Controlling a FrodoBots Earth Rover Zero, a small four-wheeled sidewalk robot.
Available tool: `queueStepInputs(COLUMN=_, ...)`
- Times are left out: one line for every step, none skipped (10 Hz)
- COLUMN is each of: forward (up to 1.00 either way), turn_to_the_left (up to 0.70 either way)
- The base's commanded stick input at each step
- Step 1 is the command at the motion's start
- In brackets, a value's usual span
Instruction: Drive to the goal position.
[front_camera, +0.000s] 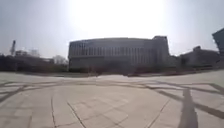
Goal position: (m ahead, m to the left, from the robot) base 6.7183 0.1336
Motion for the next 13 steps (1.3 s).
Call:
queueStepInputs(forward=1.0, turn_to_the_left=0.0)
queueStepInputs(forward=1.0, turn_to_the_left=0.0)
queueStepInputs(forward=1.0, turn_to_the_left=0.0)
queueStepInputs(forward=1.0, turn_to_the_left=0.0)
queueStepInputs(forward=1.0, turn_to_the_left=0.0)
queueStepInputs(forward=1.0, turn_to_the_left=0.0)
queueStepInputs(forward=1.0, turn_to_the_left=0.0)
queueStepInputs(forward=1.0, turn_to_the_left=0.0)
queueStepInputs(forward=1.0, turn_to_the_left=0.0)
queueStepInputs(forward=1.0, turn_to_the_left=0.0)
queueStepInputs(forward=1.0, turn_to_the_left=0.0)
queueStepInputs(forward=1.0, turn_to_the_left=0.0)
queueStepInputs(forward=1.0, turn_to_the_left=0.0)
